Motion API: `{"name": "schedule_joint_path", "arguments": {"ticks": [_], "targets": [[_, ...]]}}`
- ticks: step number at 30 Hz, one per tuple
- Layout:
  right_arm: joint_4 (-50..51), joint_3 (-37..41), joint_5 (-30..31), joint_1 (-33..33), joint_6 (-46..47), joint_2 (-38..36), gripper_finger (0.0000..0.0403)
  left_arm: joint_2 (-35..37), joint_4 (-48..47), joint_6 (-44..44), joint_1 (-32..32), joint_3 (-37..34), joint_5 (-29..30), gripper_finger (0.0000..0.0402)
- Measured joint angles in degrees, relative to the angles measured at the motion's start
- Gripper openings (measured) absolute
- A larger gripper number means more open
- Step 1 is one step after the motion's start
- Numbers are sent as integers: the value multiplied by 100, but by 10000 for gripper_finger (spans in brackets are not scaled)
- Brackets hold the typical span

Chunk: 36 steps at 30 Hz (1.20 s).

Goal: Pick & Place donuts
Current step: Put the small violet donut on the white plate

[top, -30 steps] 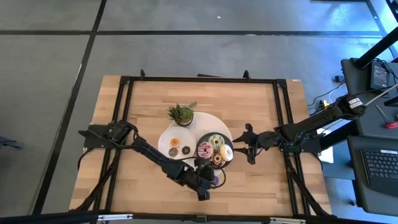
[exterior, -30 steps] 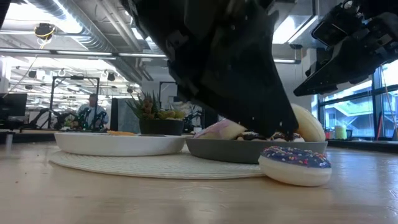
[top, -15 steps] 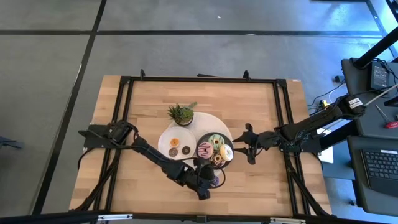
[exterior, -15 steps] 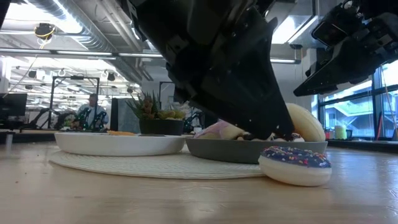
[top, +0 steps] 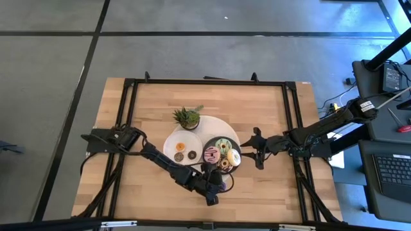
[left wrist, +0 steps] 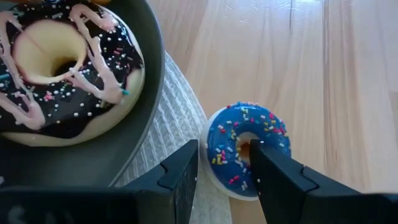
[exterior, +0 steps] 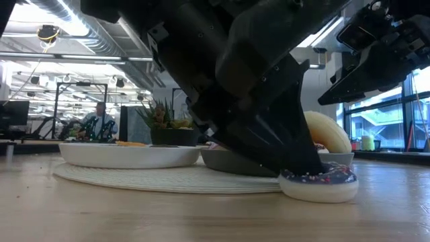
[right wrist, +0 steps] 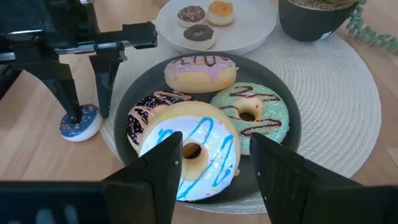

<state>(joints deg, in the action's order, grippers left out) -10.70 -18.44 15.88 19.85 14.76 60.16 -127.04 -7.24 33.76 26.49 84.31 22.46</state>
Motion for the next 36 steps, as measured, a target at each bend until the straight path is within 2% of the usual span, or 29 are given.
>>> {"name": "schedule_joint_path", "arguments": {"ticks": [6, 19, 26, 32, 36], "targets": [[9, 0, 0, -1, -9, 0, 188, 0, -10, 0, -8, 0, -25, 126], [44, 0, 0, -1, -15, 0, 188, 290, -328, -141, -38, -11, -325, 46], [56, 0, 0, 0, 4, 0, 188, 1089, -1776, -273, -36, -11, -257, 28], [110, 0, 0, -2, 9, 0, 188, 1916, -3487, -189, -87, -73, 712, 28], [199, 0, 0, -1, 15, 0, 188, 2448, -3733, 125, -291, -637, 925, 22]]}}
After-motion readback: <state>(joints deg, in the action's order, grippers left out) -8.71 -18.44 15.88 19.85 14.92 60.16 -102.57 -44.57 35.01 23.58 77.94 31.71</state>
